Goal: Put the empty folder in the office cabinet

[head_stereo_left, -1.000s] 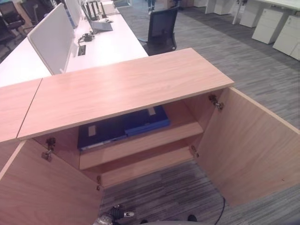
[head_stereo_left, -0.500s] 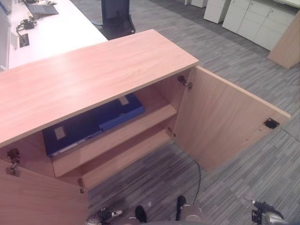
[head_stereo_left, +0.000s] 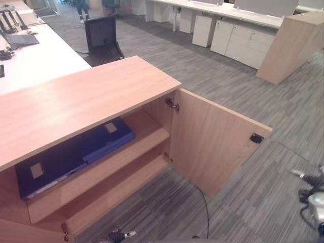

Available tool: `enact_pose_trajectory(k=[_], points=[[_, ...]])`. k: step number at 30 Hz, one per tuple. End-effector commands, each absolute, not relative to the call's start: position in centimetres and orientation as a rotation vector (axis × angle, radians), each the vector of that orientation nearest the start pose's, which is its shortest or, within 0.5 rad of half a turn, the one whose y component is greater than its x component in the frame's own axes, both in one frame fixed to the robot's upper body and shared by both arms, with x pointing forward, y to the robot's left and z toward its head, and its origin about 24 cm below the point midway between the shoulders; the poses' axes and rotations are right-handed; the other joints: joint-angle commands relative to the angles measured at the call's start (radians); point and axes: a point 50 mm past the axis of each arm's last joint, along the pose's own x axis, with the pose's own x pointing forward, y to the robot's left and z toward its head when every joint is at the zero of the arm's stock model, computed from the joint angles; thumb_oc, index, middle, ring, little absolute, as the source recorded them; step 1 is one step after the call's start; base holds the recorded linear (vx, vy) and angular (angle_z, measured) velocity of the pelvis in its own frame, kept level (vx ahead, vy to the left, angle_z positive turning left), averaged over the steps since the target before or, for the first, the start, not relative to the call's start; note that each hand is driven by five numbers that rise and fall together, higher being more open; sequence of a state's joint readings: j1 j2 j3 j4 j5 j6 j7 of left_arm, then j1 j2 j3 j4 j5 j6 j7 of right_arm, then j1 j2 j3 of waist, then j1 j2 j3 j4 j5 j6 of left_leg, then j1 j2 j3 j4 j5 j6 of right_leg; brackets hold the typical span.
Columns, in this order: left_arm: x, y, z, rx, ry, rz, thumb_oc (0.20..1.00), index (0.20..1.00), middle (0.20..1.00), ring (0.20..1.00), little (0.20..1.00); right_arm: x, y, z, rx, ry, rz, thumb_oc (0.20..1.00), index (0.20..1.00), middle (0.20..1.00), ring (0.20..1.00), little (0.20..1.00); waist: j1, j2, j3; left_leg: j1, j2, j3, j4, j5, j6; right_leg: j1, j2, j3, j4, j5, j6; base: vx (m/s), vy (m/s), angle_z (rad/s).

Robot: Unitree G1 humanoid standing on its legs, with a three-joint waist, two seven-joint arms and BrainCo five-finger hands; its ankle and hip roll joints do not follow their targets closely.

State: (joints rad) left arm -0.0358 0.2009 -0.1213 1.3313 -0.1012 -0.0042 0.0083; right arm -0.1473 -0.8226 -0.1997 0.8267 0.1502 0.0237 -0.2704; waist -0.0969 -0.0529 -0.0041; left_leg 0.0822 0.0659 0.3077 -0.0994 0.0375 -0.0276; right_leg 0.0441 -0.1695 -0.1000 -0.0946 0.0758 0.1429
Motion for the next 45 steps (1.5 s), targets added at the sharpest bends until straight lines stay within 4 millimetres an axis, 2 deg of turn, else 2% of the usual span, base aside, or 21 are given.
enact_pose_trajectory(k=[1, 4, 5, 8, 9, 14, 16, 19, 20, 21, 23, 29, 31, 32, 34, 35, 36, 37, 38, 41, 45], points=[[7.7, 22.7, -16.8, 0.205, 1.332, 0.073, 1.0, 1.0, 1.0, 1.0, 1.0, 21.7, -44.1, 6.6, -0.638, 0.406, -0.818, 1.0, 1.0, 1.0, 1.0, 1.0, 0.034, -0.015, -0.008, 0.005, -0.03, -0.08, 0.012, -0.114, 0.033, -0.046, 0.03, -0.021, 0.007, -0.016, 0.028, 0.04, -0.055, 0.0], [6.8, 22.9, -16.9, 0.21, 1.367, 0.067, 1.0, 1.0, 1.0, 1.0, 1.0, 24.6, -43.4, 9.7, -0.697, 0.311, -0.734, 1.0, 1.0, 1.0, 1.0, 1.0, 0.045, -0.013, -0.01, 0.008, -0.018, -0.08, 0.012, -0.109, 0.02, -0.04, 0.04, -0.028, 0.007, -0.026, 0.021, 0.05, -0.07, -0.01], [6.5, 22.7, -17.0, 0.207, 1.377, 0.055, 1.0, 1.0, 1.0, 1.0, 1.0, 26.2, -42.5, 10.5, -0.678, 0.273, -0.693, 1.0, 1.0, 1.0, 1.0, 1.0, 0.052, -0.009, -0.013, 0.008, -0.015, -0.082, 0.012, -0.107, 0.016, -0.035, 0.044, -0.032, 0.007, -0.033, 0.016, 0.04, -0.045, -0.02], [6.3, 22.4, -17.1, 0.199, 1.379, 0.043, 1.0, 1.0, 1.0, 1.0, 1.0, 27.9, -41.1, 10.6, -0.665, 0.256, -0.63, 1.0, 1.0, 1.0, 1.0, 1.0, 0.058, -0.001, -0.018, 0.011, -0.013, -0.085, 0.012, -0.108, 0.013, -0.024, 0.048, -0.037, 0.007, -0.043, 0.012, 0.03, -0.023, 0.06], [6.5, 22.4, -17.1, 0.203, 1.375, 0.037, 1.0, 1.0, 1.0, 1.0, 1.0, 28.8, -40.1, 10.3, -0.66, 0.253, -0.59, 1.0, 1.0, 1.0, 1.0, 1.0, 0.063, 0.003, -0.018, 0.012, -0.014, -0.087, 0.012, -0.107, 0.012, -0.021, 0.047, -0.038, 0.007, -0.045, 0.01, 0.01, -0.013, 0.14], [6.2, 22.5, -17.1, 0.203, 1.386, 0.037, 1.0, 1.0, 1.0, 1.0, 1.0, 30.5, -37.2, 8.9, -0.627, 0.265, -0.457, 1.0, 1.0, 1.0, 1.0, 1.0, 0.065, 0.014, -0.015, 0.008, -0.019, -0.093, 0.012, -0.103, 0.011, -0.018, 0.046, -0.041, 0.007, -0.047, 0.005, 0.0, -0.002, 0.07], [6.1, 22.5, -17.1, 0.2, 1.391, 0.038, 1.0, 1.0, 1.0, 1.0, 1.0, 30.7, -36.6, 8.6, -0.616, 0.266, -0.43, 1.0, 1.0, 1.0, 1.0, 1.0, 0.064, 0.016, -0.015, 0.008, -0.021, -0.095, 0.012, -0.103, 0.011, -0.017, 0.046, -0.042, 0.007, -0.047, 0.004, 0.0, 0.0, 0.0], [5.8, 22.7, -17.1, 0.203, 1.408, 0.047, 1.0, 1.0, 1.0, 1.0, 1.0, 31.4, -34.3, 7.2, -0.558, 0.266, -0.329, 1.0, 1.0, 1.0, 1.0, 1.0, 0.063, 0.019, -0.017, 0.007, -0.024, -0.095, 0.012, -0.104, 0.01, -0.017, 0.045, -0.041, 0.007, -0.048, 0.002, 0.0, 0.0, 0.0], [5.8, 22.7, -17.1, 0.203, 1.408, 0.047, 1.0, 1.0, 1.0, 1.0, 1.0, 31.4, -34.3, 7.2, -0.558, 0.266, -0.329, 1.0, 1.0, 1.0, 1.0, 1.0, 0.063, 0.019, -0.017, 0.007, -0.024, -0.095, 0.012, -0.104, 0.01, -0.017, 0.045, -0.041, 0.007, -0.048, 0.002, 0.0, 0.0, 0.0], [5.6, 22.9, -17.1, 0.207, 1.418, 0.055, 1.0, 1.0, 1.0, 1.0, 1.0, 31.7, -32.8, 6.3, -0.529, 0.272, -0.246, 1.0, 1.0, 1.0, 1.0, 1.0, 0.062, 0.02, -0.017, 0.007, -0.025, -0.095, 0.012, -0.102, 0.009, -0.016, 0.044, -0.04, 0.007, -0.048, 0.0, 0.0, 0.0, 0.0], [5.5, 23.0, -17.1, 0.204, 1.424, 0.054, 1.0, 1.0, 1.0, 1.0, 1.0, 31.8, -31.4, 5.7, -0.538, 0.285, -0.155, 1.0, 1.0, 1.0, 1.0, 1.0, 0.06, 0.019, -0.016, 0.007, -0.027, -0.094, 0.012, -0.102, 0.008, -0.016, 0.043, -0.039, 0.007, -0.047, 0.0, 0.0, 0.0, 0.0], [5.6, 22.8, -17.1, 0.187, 1.42, 0.038, 1.0, 1.0, 1.0, 1.0, 1.0, 31.1, -28.8, 2.9, -0.638, 0.405, 0.072, 1.0, 1.0, 1.0, 1.0, 1.0, 0.058, 0.016, -0.017, 0.004, -0.029, -0.095, 0.012, -0.101, 0.008, -0.017, 0.041, -0.04, 0.007, -0.045, -0.001, -0.01, 0.006, -0.02], [5.8, 22.7, -17.1, 0.182, 1.41, 0.031, 1.0, 1.0, 1.0, 1.0, 1.0, 30.6, -27.5, 2.1, -0.66, 0.43, 0.184, 1.0, 1.0, 1.0, 1.0, 1.0, 0.057, 0.015, -0.015, 0.003, -0.03, -0.095, 0.012, -0.1, 0.007, -0.019, 0.041, -0.04, 0.007, -0.044, -0.002, -0.02, 0.009, -0.01], [6.0, 22.8, -17.1, 0.179, 1.404, 0.025, 1.0, 1.0, 1.0, 1.0, 1.0, 29.8, -25.8, 1.3, -0.675, 0.455, 0.335, 1.0, 1.0, 1.0, 1.0, 1.0, 0.054, 0.014, -0.012, 0.001, -0.03, -0.094, 0.012, -0.099, 0.006, -0.022, 0.04, -0.039, 0.007, -0.042, -0.001, -0.03, 0.016, -0.03], [6.4, 22.7, -17.0, 0.178, 1.385, 0.018, 1.0, 1.0, 1.0, 1.0, 1.0, 28.9, -23.9, 0.7, -0.674, 0.472, 0.498, 1.0, 1.0, 1.0, 1.0, 1.0, 0.053, 0.013, -0.008, -0.001, -0.03, -0.093, 0.012, -0.097, 0.005, -0.025, 0.038, -0.038, 0.007, -0.039, 0.0, -0.03, 0.015, -0.05], [6.4, 22.7, -17.0, 0.177, 1.385, 0.018, 1.0, 1.0, 1.0, 1.0, 1.0, 28.9, -23.9, 0.7, -0.674, 0.473, 0.498, 1.0, 1.0, 1.0, 1.0, 1.0, 0.052, 0.013, -0.009, -0.001, -0.03, -0.094, 0.012, -0.097, 0.005, -0.025, 0.038, -0.038, 0.007, -0.039, 0.0, -0.01, 0.012, -0.08], [6.7, 22.7, -17.0, 0.176, 1.375, 0.014, 1.0, 1.0, 1.0, 1.0, 1.0, 28.3, -22.6, 0.3, -0.683, 0.485, 0.609, 1.0, 1.0, 1.0, 1.0, 1.0, 0.052, 0.012, -0.003, 0.003, -0.029, -0.092, 0.012, -0.099, 0.005, -0.022, 0.037, -0.04, 0.007, -0.04, 0.001, -0.03, 0.014, -0.1], [7.8, 22.7, -16.7, 0.175, 1.33, 0.004, 1.0, 1.0, 1.0, 1.0, 1.0, 26.1, -19.1, -0.3, -0.748, 0.526, 0.943, 1.0, 1.0, 1.0, 1.0, 1.0, 0.054, 0.007, 0.0, 0.003, -0.027, -0.09, 0.012, -0.099, 0.004, -0.025, 0.035, -0.043, 0.007, -0.035, 0.003, -0.03, 0.013, -0.1], [7.9, 22.7, -16.7, 0.175, 1.33, 0.004, 1.0, 1.0, 1.0, 1.0, 1.0, 26.1, -19.1, -0.3, -0.749, 0.525, 0.943, 1.0, 1.0, 1.0, 1.0, 1.0, 0.053, 0.006, -0.001, -0.001, -0.027, -0.09, 0.012, -0.097, 0.004, -0.028, 0.034, -0.043, 0.007, -0.034, 0.003, -0.03, 0.006, -0.07], [8.9, 22.5, -16.5, 0.183, 1.288, -0.023, 1.0, 1.0, 1.0, 1.0, 1.0, 24.0, -16.3, -0.2, -0.785, 0.567, 1.251, 1.0, 1.0, 1.0, 1.0, 1.0, 0.06, 0.0, 0.002, -0.002, -0.025, -0.092, 0.012, -0.096, 0.005, -0.031, 0.03, -0.046, 0.007, -0.029, 0.004, -0.01, 0.004, -0.03], [9.5, 22.6, -16.4, 0.198, 1.264, -0.04, 1.0, 1.0, 1.0, 1.0, 1.0, 22.3, -13.7, 1.9, -0.632, 0.52, 1.457, 1.0, 1.0, 1.0, 1.0, 1.0, 0.072, -0.01, 0.002, -0.004, -0.021, -0.094, 0.012, -0.092, 0.002, -0.033, 0.027, -0.054, 0.007, -0.029, 0.006, -0.01, 0.002, 0.06]])
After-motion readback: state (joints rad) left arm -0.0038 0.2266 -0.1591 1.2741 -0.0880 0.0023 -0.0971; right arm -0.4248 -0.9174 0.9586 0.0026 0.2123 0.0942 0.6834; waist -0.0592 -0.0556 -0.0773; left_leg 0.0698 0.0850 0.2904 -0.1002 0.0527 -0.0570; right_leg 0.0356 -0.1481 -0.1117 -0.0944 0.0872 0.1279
